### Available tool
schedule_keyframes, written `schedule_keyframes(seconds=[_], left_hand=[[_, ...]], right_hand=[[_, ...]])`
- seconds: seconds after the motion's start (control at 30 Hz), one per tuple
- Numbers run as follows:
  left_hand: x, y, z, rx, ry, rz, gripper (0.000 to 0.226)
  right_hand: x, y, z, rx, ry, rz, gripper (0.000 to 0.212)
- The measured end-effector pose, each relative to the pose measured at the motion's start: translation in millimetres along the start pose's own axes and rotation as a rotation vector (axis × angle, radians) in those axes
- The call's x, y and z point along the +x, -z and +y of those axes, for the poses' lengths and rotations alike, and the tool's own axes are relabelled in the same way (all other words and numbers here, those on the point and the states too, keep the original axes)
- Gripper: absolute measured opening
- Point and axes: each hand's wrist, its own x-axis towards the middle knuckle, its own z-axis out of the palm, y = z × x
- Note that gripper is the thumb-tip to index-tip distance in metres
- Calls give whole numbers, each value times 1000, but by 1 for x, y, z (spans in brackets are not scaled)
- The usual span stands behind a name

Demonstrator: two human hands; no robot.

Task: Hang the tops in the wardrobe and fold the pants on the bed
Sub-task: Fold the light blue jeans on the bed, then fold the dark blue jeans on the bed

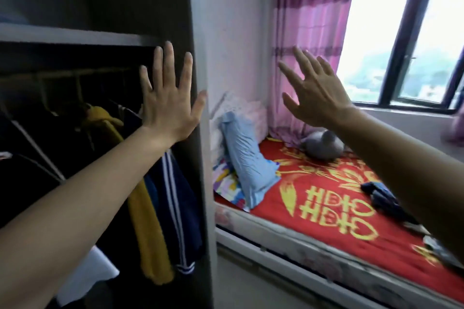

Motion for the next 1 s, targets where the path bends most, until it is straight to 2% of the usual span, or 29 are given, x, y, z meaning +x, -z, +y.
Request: schedule_keyframes(seconds=[0.23,0.37,0.53,0.63,0.83,1.0], left_hand=[[24,-55,218,-323,-125,-9,74],[-4,-100,348,-482,-131,-194,74],[-50,-155,476,-500,-247,-375,76],[-62,-184,519,-502,-287,-460,76],[-40,-262,563,-523,-332,-449,77],[-10,-348,614,-559,-344,-464,77]], right_hand=[[-141,-8,166,-157,-261,-147,75],[-224,-40,234,-145,-427,-231,77],[-325,-96,296,-156,-540,-468,81],[-367,-126,328,-121,-624,-547,82],[-387,-197,380,-85,-738,-616,81],[-380,-264,424,-149,-695,-711,82]])
